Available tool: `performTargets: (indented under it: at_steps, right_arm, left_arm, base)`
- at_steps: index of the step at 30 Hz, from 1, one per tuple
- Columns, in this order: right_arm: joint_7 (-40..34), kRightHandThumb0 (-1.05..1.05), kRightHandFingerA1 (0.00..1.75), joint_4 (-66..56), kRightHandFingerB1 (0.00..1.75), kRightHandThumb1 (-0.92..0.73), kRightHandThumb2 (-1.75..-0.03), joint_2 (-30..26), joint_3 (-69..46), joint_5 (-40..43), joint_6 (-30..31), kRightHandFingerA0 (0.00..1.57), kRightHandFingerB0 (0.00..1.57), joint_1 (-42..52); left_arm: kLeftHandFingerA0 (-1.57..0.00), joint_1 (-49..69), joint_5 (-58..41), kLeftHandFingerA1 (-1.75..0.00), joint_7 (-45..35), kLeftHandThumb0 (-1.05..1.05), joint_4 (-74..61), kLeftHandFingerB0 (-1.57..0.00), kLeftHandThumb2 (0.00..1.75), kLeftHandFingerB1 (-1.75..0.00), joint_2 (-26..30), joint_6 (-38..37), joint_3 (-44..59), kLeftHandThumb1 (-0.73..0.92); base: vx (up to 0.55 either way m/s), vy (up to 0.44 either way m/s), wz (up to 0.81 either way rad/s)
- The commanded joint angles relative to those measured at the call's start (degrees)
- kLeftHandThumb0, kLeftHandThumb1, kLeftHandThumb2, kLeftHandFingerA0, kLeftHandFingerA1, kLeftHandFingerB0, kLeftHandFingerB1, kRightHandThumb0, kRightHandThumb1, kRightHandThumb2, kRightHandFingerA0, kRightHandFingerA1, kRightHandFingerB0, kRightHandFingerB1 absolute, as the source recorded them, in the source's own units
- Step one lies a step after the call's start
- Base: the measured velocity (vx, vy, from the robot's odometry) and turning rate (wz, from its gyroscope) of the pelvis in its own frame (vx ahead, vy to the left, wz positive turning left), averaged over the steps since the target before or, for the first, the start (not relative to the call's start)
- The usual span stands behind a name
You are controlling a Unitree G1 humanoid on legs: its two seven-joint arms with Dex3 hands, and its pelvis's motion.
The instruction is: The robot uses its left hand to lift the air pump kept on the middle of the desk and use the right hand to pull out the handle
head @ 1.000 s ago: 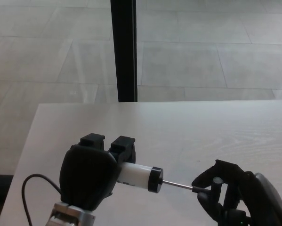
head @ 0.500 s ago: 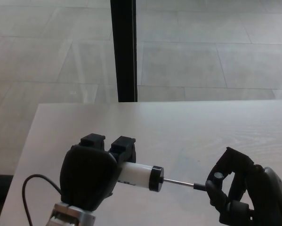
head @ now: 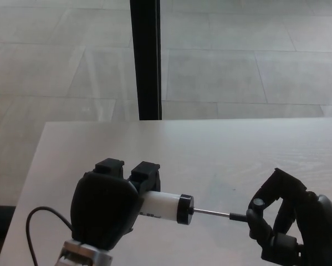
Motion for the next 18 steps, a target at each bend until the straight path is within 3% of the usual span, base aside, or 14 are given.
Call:
performTargets:
  at_steps: [1, 9, 11, 12, 14, 15, 16, 18]
  right_arm:
    - [-1.75, -0.28, 1.75, 0.64, 1.64, -0.56, -1.18, -0.19, -1.11, 0.45, -2.08, 0.9, 0.71, 0.52]
    - [-2.66, -0.26, 1.75, 1.37, 1.65, -0.51, -1.22, -0.07, -2.49, 0.8, -3.35, 0.9, 0.72, 0.8]
    - [-2.55, -0.27, 1.75, 1.07, 1.65, -0.52, -1.22, 0.29, -2.75, 1.11, -2.86, 0.91, 0.73, 0.84]
    - [-2.55, -0.27, 1.75, 1.14, 1.66, -0.53, -1.21, 0.32, -2.96, 1.35, -3.06, 0.9, 0.73, 0.74]
    - [-2.68, -0.27, 1.75, 1.28, 1.66, -0.54, -1.21, 0.37, -3.27, 1.54, -3.26, 0.9, 0.73, 0.7]
    - [-2.71, -0.27, 1.75, 1.0, 1.65, -0.54, -1.21, 0.61, -3.49, 1.48, -2.66, 0.91, 0.74, 0.71]
    - [-2.98, -0.26, 1.75, 0.88, 1.63, -0.52, -1.21, 0.85, -3.65, 1.24, -2.3, 0.92, 0.75, 0.72]
    - [-3.07, -0.25, 1.75, 1.07, 1.63, -0.52, -1.22, 0.84, -4.0, 1.39, -2.68, 0.92, 0.75, 0.69]
  left_arm:
    - [-0.8, 0.37, -0.03, -1.75, 0.57, -0.11, -0.36, -0.68, 1.13, -1.54, 0.8, 0.27, 0.51, 0.52]
    - [-0.8, 0.62, -0.96, -1.75, -0.96, -0.1, -1.14, -0.67, 1.17, -1.56, 0.89, 0.58, 1.4, 0.52]
    - [-0.81, 0.54, -1.13, -1.75, -0.32, -0.11, -0.85, -0.71, 1.19, -1.5, 1.06, 0.04, 1.59, 0.51]
    - [-1.13, 0.49, -1.34, -1.44, -0.3, -0.18, -0.84, -0.91, 1.19, -1.25, 1.07, -0.13, 1.71, 0.52]
    - [-1.13, 0.54, -1.1, -1.44, -0.23, -0.19, -1.06, -0.91, 1.2, -1.26, 1.15, 0.03, 1.79, 0.51]
    - [-0.81, 0.45, -0.33, -1.75, -0.8, -0.11, -1.43, -0.7, 1.22, -1.51, 1.35, 0.6, 1.6, 0.51]
    - [-0.81, 0.67, -0.55, -1.75, -0.86, -0.1, -1.67, -0.66, 1.2, -1.59, 1.44, 0.52, 1.77, 0.5]
    - [-0.81, 0.71, -0.51, -1.75, -0.6, -0.1, -1.52, -0.66, 1.17, -1.58, 1.78, 0.29, 1.88, 0.5]
  base:
    - [0.0, 0.0, 0.0]
    - [0.0, 0.0, 0.0]
    - [0.0, 0.0, 0.0]
    - [0.0, 0.0, 0.0]
    - [0.0, 0.0, 0.0]
    - [0.0, 0.0, 0.0]
    - [0.0, 0.0, 0.0]
    - [0.0, 0.0, 0.0]
